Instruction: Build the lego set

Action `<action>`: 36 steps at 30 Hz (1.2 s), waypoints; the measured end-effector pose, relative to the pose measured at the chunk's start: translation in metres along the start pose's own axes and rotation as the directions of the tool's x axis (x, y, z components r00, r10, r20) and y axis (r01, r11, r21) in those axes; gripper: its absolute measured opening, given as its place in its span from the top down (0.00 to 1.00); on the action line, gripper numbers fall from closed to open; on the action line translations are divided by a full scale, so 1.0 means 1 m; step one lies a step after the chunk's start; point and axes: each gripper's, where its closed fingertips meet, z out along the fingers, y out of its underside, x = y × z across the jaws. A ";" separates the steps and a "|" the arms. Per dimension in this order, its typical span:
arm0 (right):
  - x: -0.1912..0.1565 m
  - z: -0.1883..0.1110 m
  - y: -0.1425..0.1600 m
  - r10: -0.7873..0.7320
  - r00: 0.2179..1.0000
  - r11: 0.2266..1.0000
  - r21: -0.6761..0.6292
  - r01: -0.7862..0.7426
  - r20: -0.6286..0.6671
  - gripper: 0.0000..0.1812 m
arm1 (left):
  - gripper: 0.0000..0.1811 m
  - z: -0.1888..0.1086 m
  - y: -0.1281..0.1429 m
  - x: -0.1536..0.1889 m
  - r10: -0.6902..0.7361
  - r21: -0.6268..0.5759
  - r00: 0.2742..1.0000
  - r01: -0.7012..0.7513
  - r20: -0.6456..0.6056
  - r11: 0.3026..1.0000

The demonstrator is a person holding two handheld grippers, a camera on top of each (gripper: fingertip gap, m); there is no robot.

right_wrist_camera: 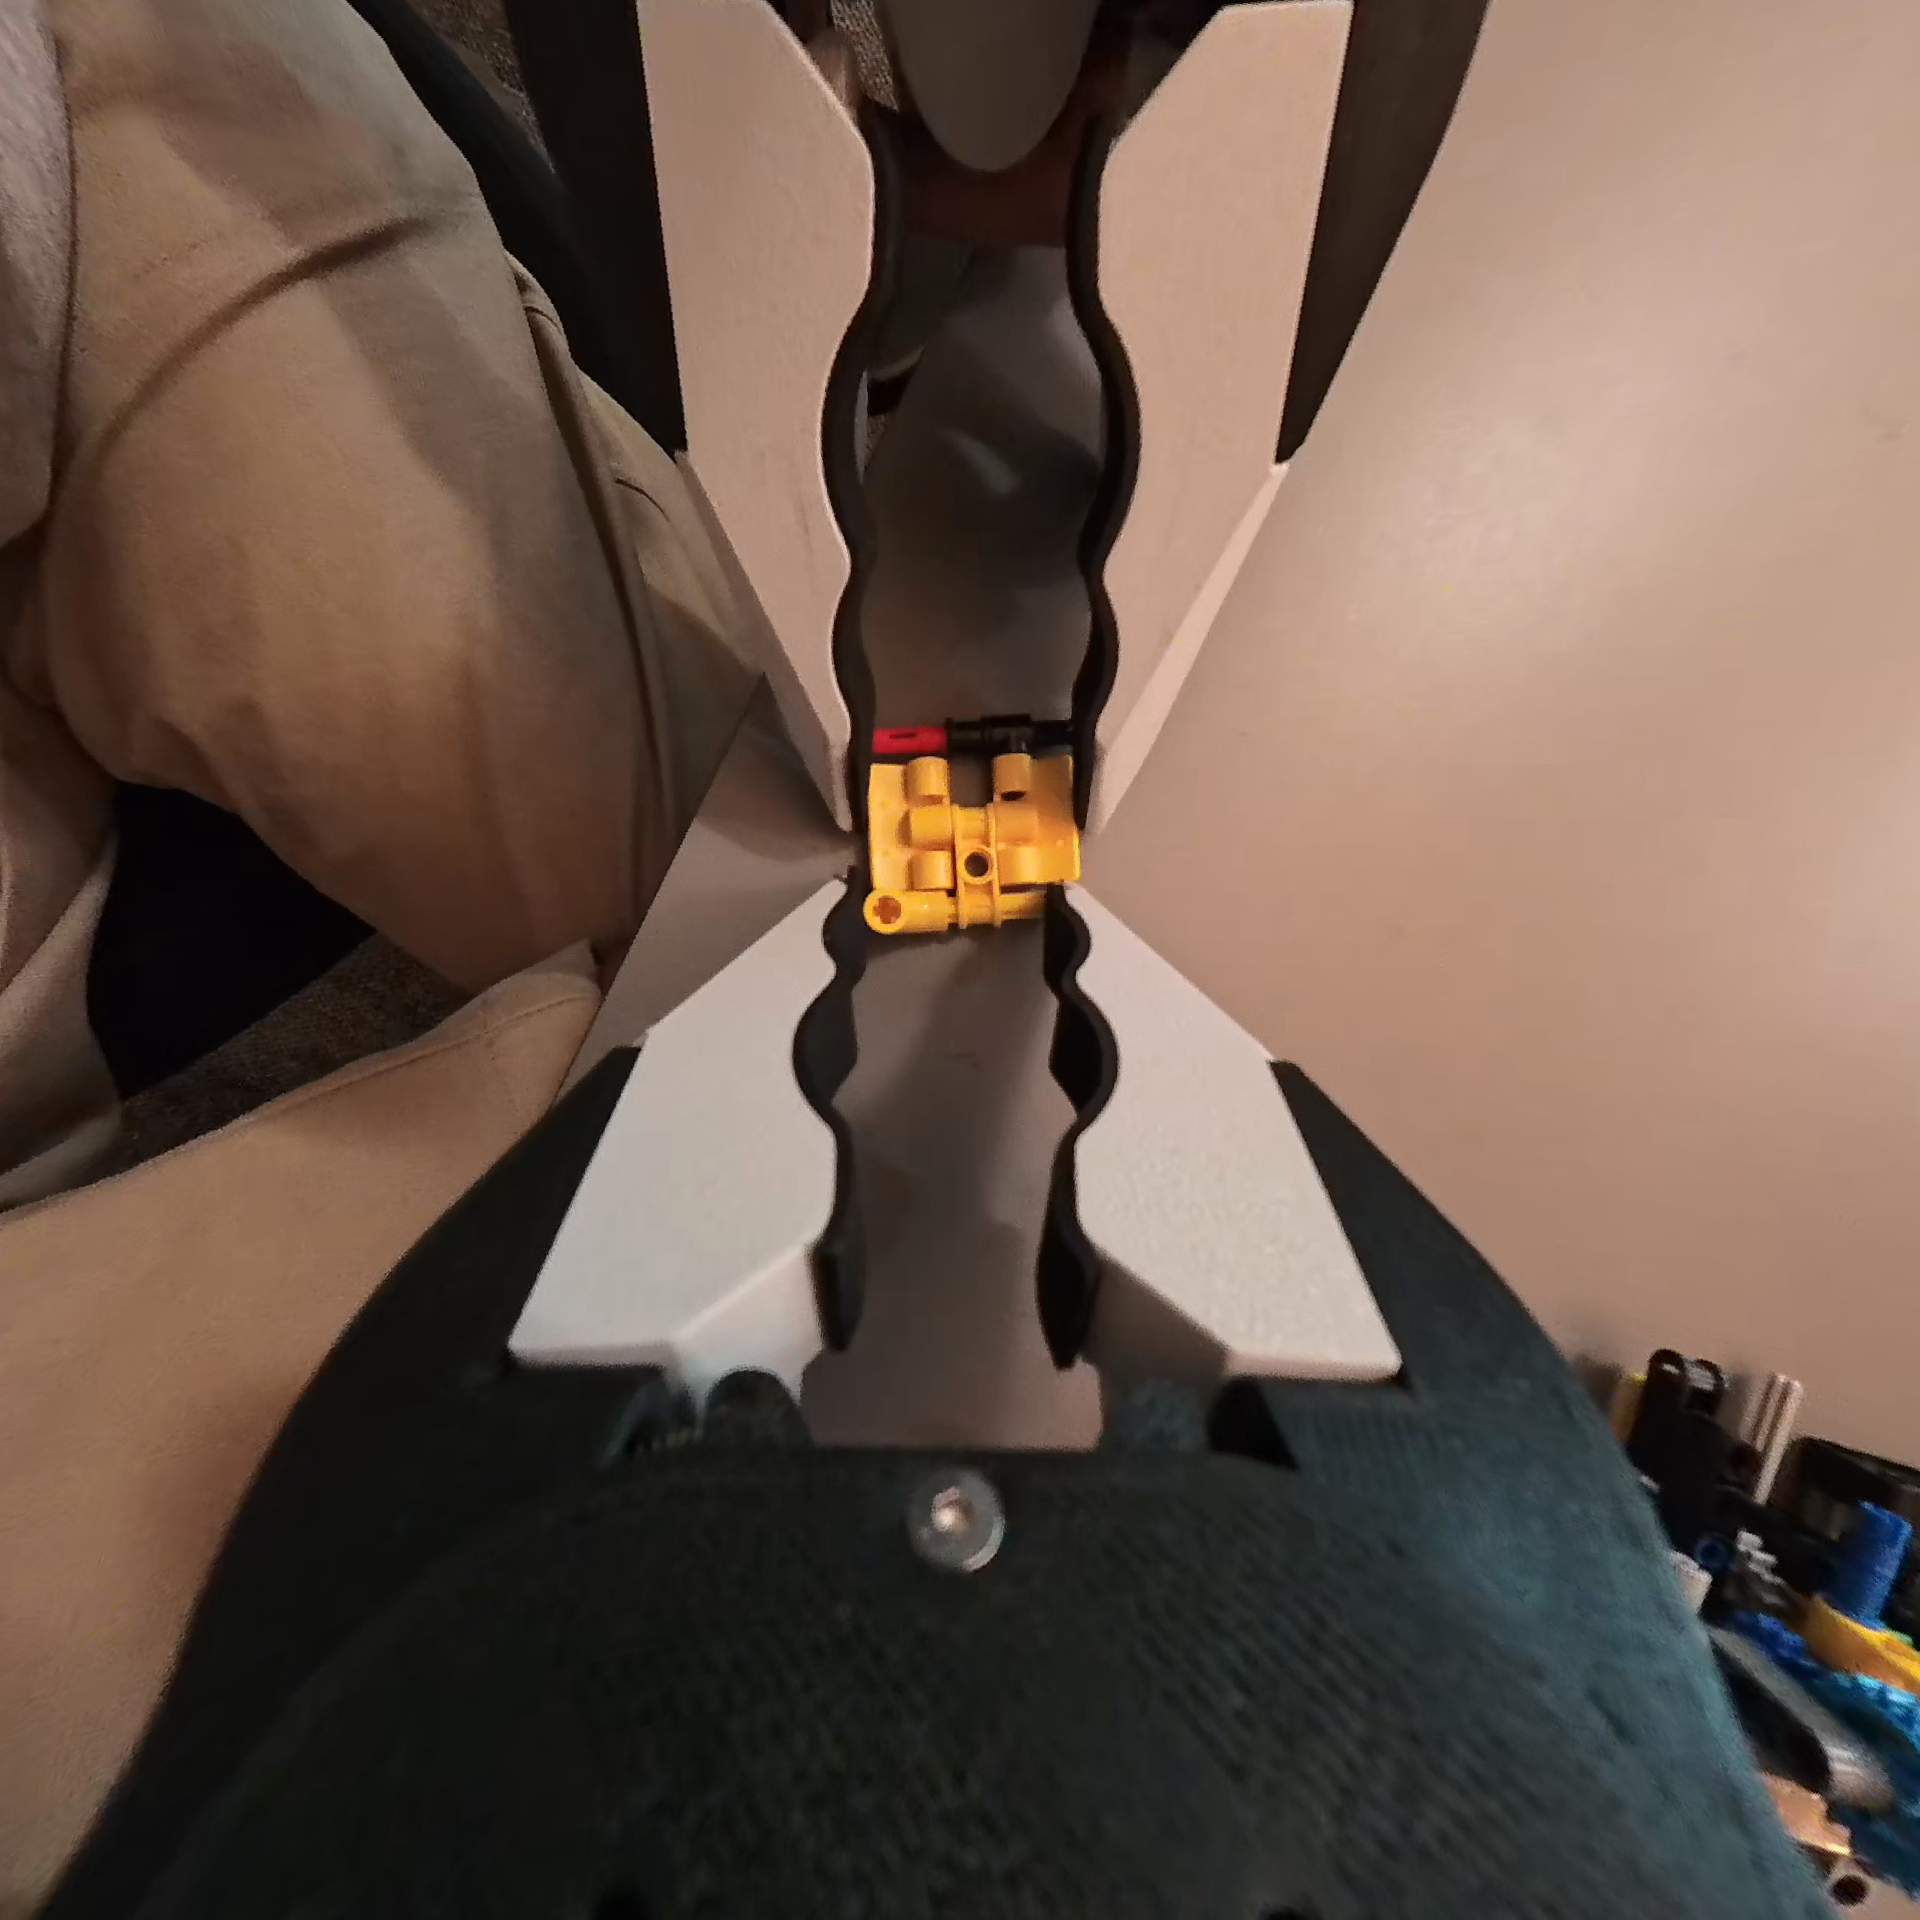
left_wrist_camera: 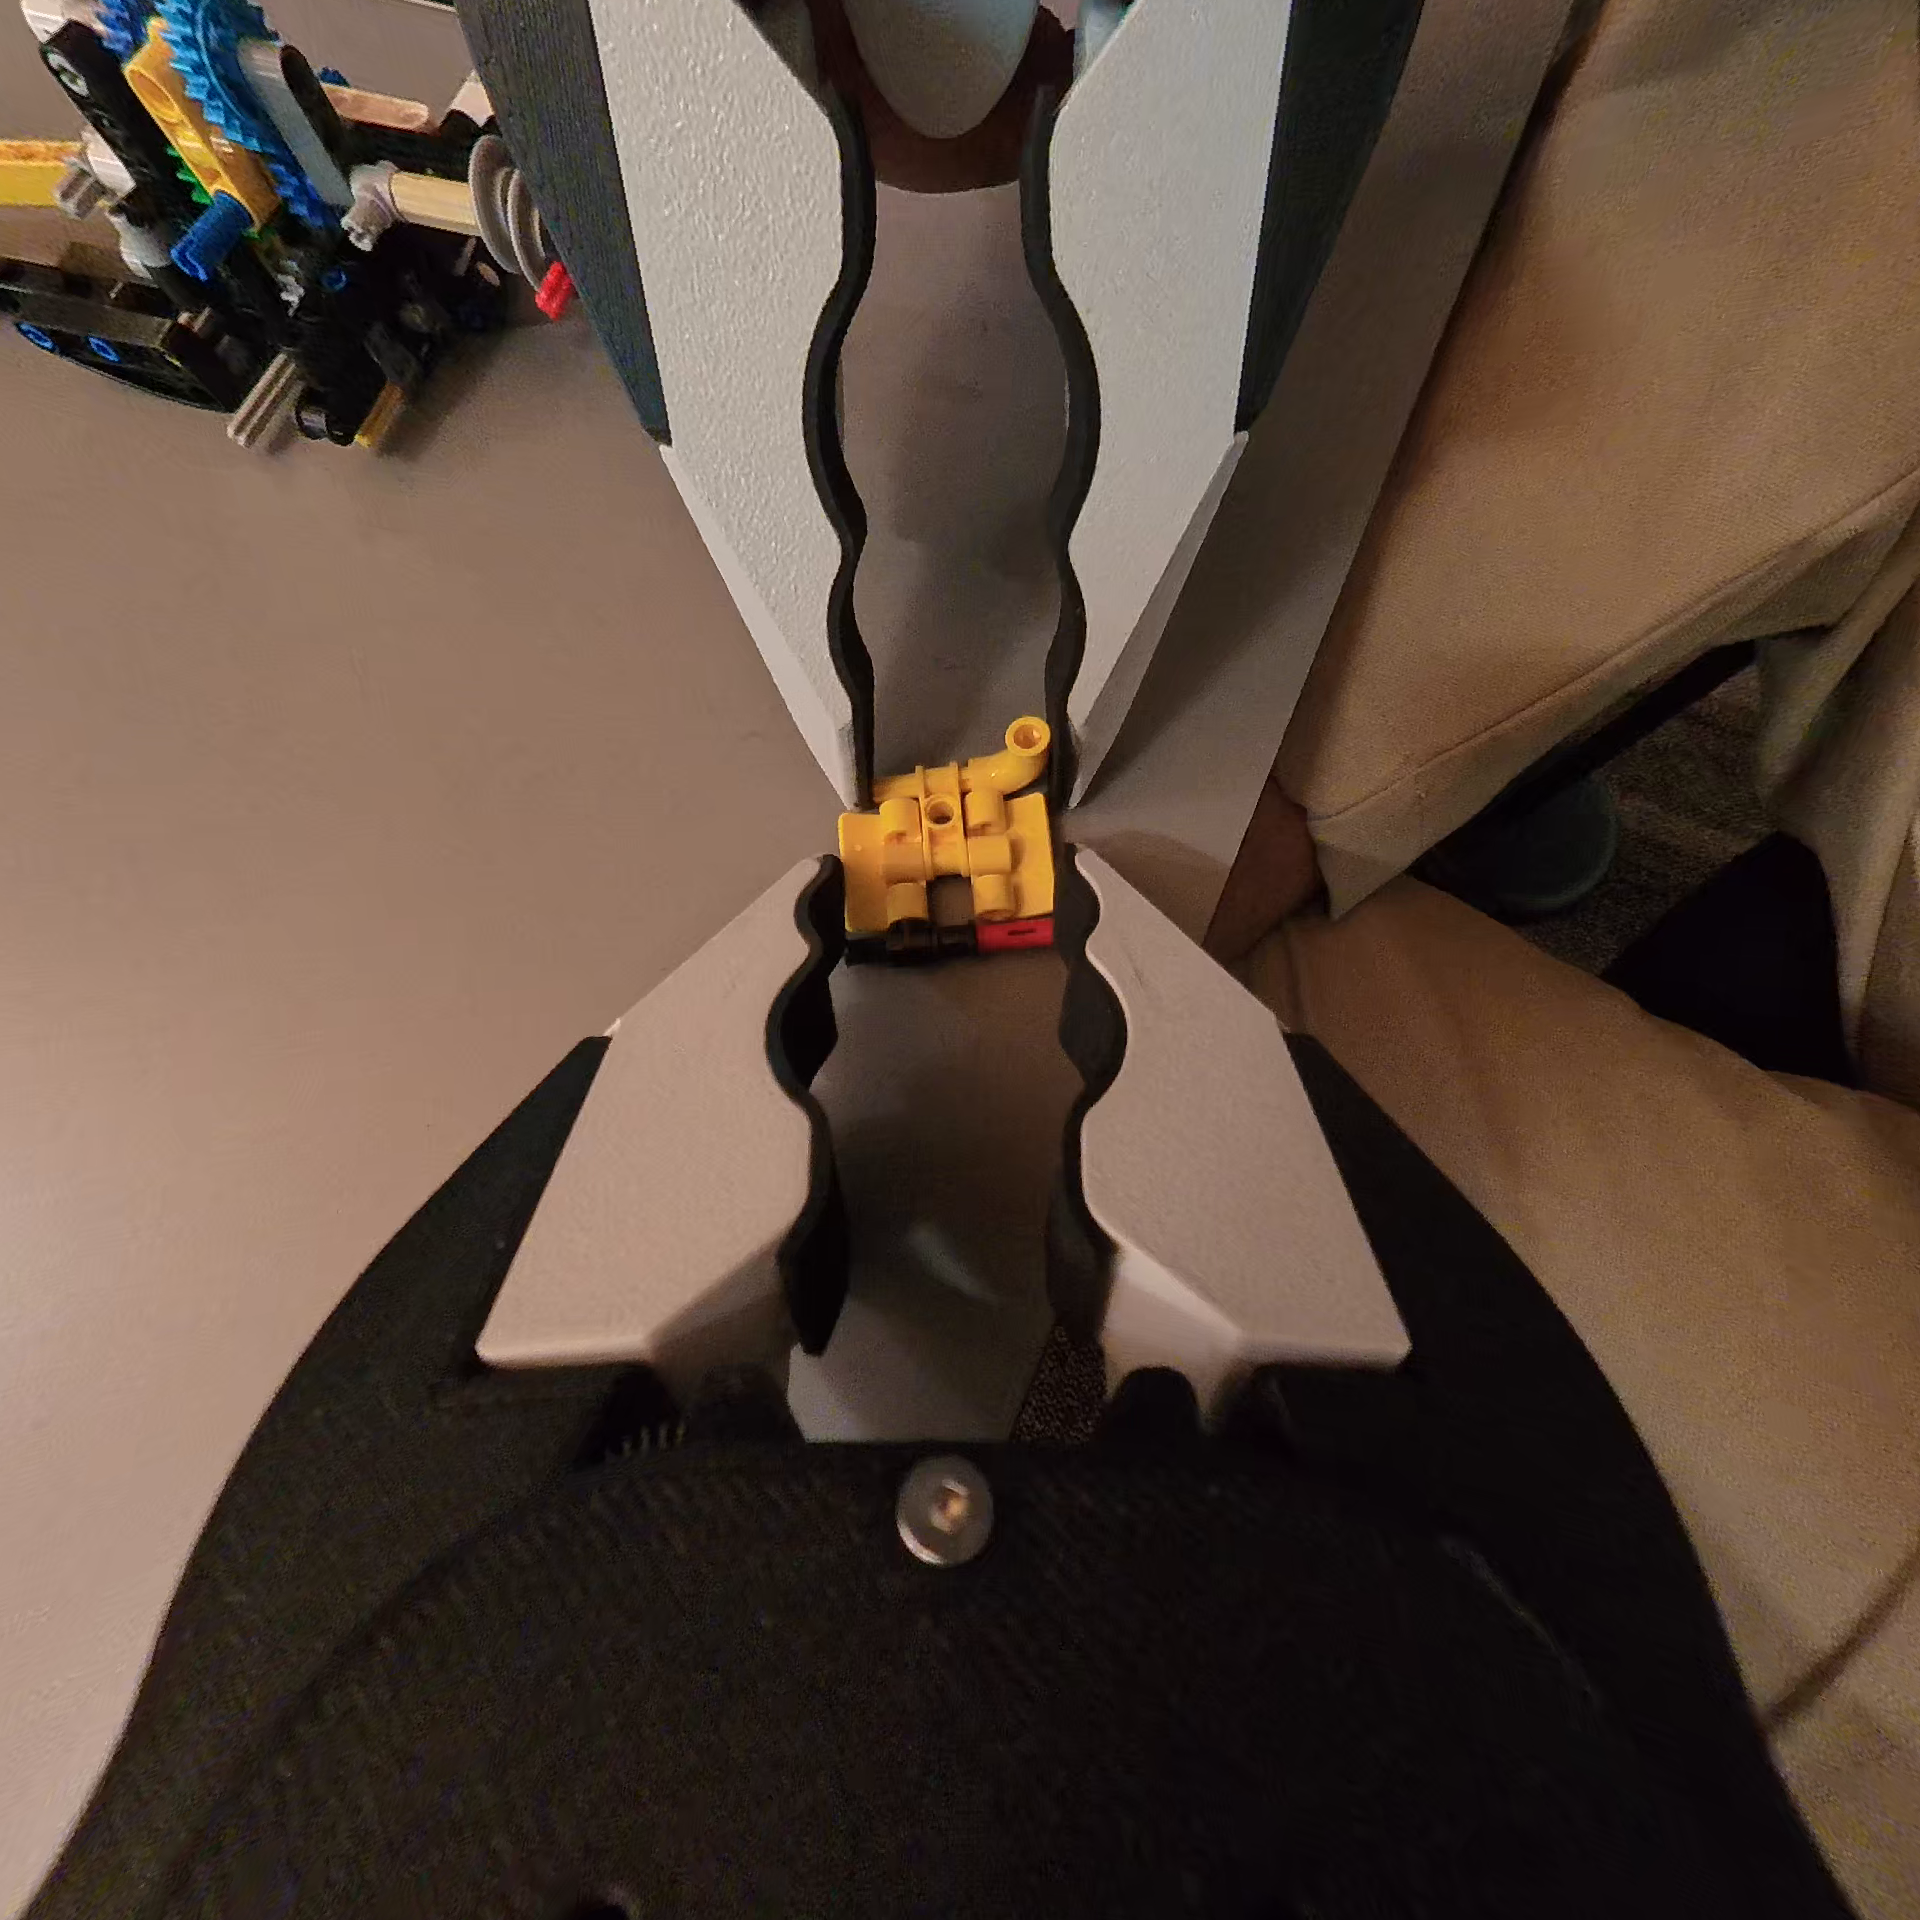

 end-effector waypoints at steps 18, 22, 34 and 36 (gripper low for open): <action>0.000 0.000 0.001 -0.019 1.000 1.000 -0.021 0.019 -0.007 0.82 | 0.77 0.000 0.000 0.000 -0.007 -0.001 1.000 0.007 0.002 1.000; 0.000 0.000 0.001 -0.017 1.000 1.000 -0.016 0.017 -0.006 0.82 | 0.77 0.000 0.000 0.000 -0.009 0.000 1.000 0.009 0.004 1.000; -0.001 0.001 0.000 0.023 0.999 1.000 0.016 -0.022 -0.048 0.81 | 0.77 0.000 0.000 0.000 -0.011 0.001 1.000 0.011 0.001 1.000; 0.000 0.001 -0.001 0.020 0.998 1.000 0.023 -0.019 -0.061 0.81 | 0.77 0.000 0.000 0.000 -0.011 0.000 1.000 0.011 0.001 1.000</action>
